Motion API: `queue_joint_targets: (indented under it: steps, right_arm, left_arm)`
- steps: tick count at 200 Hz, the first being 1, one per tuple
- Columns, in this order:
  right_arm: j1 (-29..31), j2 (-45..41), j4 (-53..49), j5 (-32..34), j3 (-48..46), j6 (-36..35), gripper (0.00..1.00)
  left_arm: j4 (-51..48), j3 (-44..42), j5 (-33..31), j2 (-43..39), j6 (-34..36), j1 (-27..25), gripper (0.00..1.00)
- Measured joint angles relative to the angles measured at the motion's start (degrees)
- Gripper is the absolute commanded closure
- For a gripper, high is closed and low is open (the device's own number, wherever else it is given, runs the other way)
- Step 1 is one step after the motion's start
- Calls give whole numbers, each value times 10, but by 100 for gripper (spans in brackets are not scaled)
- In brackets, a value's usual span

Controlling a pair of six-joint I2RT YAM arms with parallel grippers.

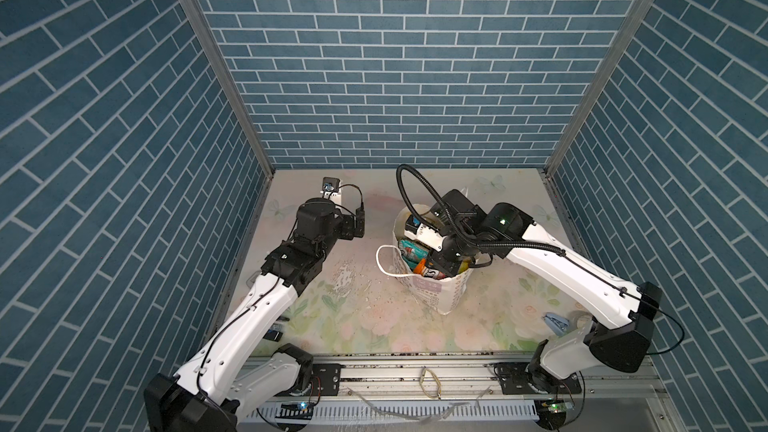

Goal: Take the snacks out of the paper bag
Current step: 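Close the right gripper on the orange FOX'S candy bag inside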

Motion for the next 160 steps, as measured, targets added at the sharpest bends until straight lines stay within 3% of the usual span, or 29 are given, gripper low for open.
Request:
queue_joint_targets:
  steps: [18,53,160]
  right_arm:
    - [2,4,0,6,0,-2,86]
    - [4,5,0,17,0,-5,100]
    - [8,-19,34,33,-11,-4,100]
  left_arm:
    - [0,0,0,2,1,0,0]
    - [0,0,0,2,1,0,0]
    - [-7,15,0,3,14,0,0]
